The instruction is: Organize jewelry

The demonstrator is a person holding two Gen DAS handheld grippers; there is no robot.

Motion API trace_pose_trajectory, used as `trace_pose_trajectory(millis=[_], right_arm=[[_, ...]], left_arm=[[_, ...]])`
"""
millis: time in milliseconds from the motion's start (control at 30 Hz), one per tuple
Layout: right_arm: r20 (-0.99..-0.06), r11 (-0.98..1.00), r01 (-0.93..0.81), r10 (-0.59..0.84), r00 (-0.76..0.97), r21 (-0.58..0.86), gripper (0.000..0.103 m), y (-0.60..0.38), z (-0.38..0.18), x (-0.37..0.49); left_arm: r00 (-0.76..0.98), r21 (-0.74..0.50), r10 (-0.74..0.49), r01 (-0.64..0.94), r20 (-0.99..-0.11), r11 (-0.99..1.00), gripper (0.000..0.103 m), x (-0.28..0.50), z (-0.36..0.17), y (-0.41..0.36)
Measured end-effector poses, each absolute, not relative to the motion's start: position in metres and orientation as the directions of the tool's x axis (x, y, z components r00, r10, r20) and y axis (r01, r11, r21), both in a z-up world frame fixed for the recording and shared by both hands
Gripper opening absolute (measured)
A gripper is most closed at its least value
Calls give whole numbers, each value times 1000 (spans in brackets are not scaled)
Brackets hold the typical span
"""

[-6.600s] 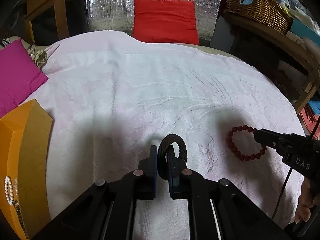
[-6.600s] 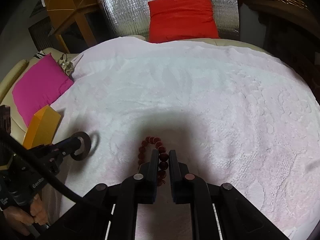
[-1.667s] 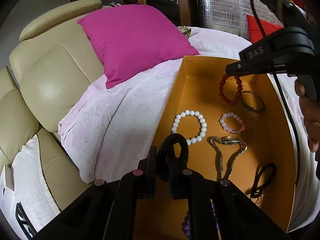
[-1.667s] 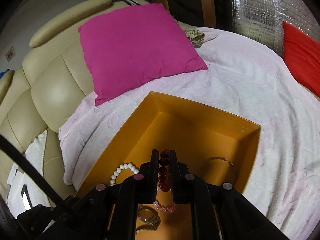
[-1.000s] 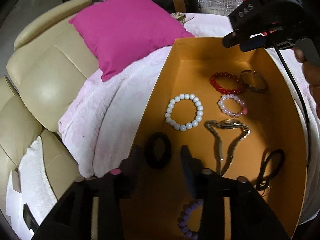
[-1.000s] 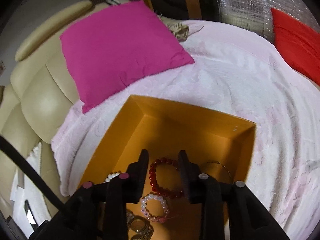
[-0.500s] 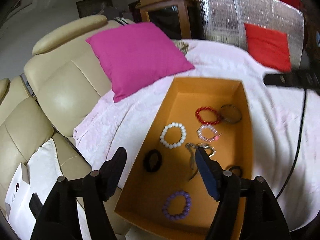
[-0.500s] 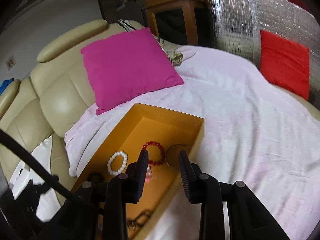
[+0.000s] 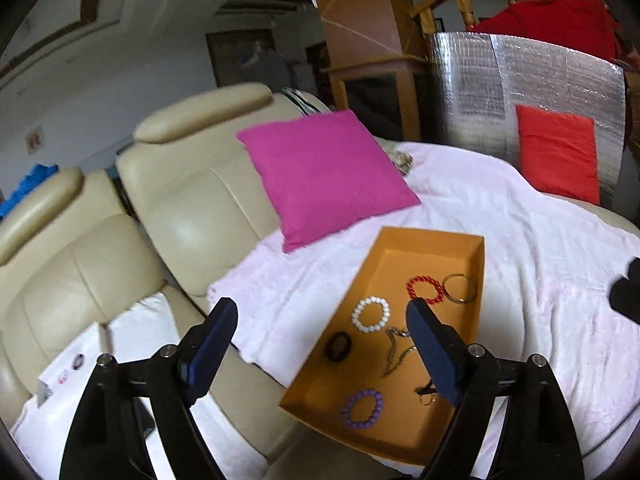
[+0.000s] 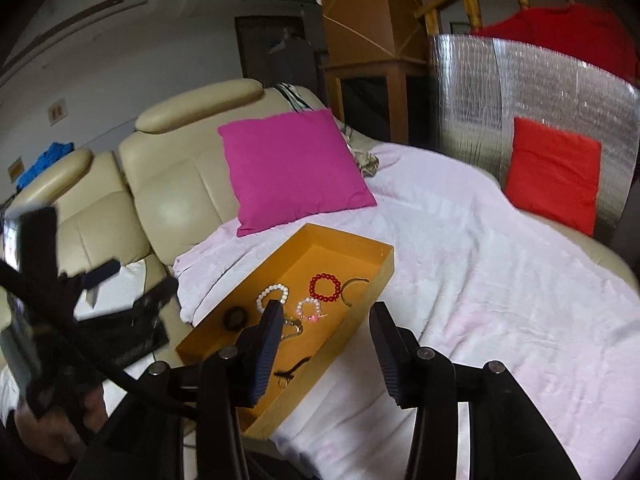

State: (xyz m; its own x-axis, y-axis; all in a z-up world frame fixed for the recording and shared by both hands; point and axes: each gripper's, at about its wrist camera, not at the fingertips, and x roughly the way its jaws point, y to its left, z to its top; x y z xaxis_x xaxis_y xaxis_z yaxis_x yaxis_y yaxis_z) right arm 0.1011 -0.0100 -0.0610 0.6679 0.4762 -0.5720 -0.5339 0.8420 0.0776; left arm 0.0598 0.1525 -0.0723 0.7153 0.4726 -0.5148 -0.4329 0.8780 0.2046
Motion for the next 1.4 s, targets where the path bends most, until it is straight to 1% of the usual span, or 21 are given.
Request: trace_pose_trajectory(millis=[67, 133, 300, 400, 500, 633, 900, 1067, 1400], right_arm=[[-558, 839, -540, 479, 678, 65, 50, -15, -56, 84], [-548, 840, -539, 479, 686, 59, 52, -18, -52, 71], [-542, 847, -529, 465, 700, 43, 53, -23, -47, 44], [-529, 852, -523, 459, 714, 32, 53, -23, -44, 33], [-527, 860, -509, 452, 719, 43, 56, -22, -43, 27], [-528, 890, -454, 404, 747, 40, 57, -21, -44, 24], [-515, 927, -376, 326, 792, 9, 58, -17, -43, 20], [-506, 929, -368, 306, 806, -25, 59, -10, -43, 16], [-514, 931, -365, 301, 804, -26, 59, 1, -44, 17]], left_arm=[[715, 230, 503, -451, -485, 863, 89, 52, -66, 147], [721, 236, 508, -452, -471, 860, 90, 46, -61, 144], [732, 225, 496, -443, -467, 868, 90, 32, -52, 143], [739, 233, 507, -451, -444, 862, 90, 24, -46, 141], [759, 220, 494, -443, -423, 869, 90, 13, -38, 139], [777, 193, 478, -438, -409, 878, 90, 5, -28, 140], [776, 177, 475, -443, -415, 879, 90, 0, -25, 139], [775, 156, 478, -457, -414, 876, 90, -2, -24, 145], [773, 157, 484, -463, -411, 873, 90, -4, -25, 152]])
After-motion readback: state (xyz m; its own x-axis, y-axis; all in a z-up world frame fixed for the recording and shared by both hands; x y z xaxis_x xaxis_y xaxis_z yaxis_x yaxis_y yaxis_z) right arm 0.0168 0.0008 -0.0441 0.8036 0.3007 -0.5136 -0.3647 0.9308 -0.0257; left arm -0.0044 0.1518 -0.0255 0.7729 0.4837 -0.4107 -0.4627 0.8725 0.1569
